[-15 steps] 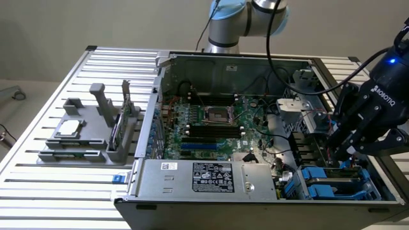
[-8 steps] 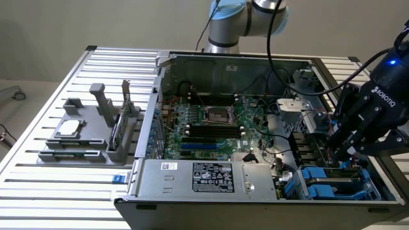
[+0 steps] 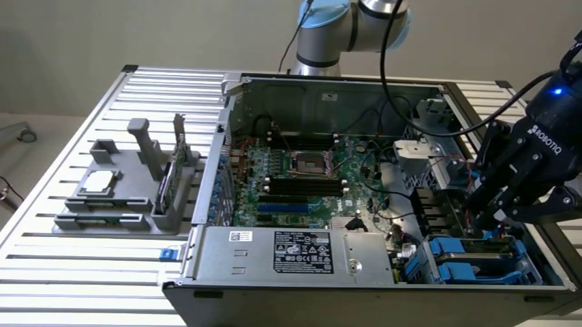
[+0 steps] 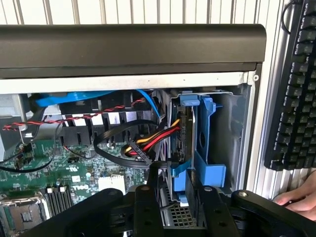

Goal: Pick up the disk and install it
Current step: 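Insert the first disk wire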

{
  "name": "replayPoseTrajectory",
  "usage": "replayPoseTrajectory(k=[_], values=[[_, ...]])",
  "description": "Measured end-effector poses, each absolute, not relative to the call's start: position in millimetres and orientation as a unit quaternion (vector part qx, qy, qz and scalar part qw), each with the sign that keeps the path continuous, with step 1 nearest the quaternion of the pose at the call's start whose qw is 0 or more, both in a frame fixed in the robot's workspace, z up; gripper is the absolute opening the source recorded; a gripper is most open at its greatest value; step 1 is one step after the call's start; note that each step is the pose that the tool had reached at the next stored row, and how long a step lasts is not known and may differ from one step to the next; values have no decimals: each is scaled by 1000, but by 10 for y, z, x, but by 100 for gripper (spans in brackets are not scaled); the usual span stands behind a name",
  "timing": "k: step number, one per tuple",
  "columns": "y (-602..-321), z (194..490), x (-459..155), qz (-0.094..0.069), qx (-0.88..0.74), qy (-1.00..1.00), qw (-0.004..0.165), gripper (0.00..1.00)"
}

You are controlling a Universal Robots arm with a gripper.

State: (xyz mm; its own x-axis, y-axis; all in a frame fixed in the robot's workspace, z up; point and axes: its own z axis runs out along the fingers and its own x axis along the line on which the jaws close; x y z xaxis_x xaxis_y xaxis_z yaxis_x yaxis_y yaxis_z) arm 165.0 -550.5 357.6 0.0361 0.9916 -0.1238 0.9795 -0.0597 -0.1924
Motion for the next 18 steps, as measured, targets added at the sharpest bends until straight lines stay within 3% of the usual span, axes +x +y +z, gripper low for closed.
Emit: replayPoseTrajectory(k=[18], values=[[-5482, 3558, 1625, 111, -719, -685, 27, 36]])
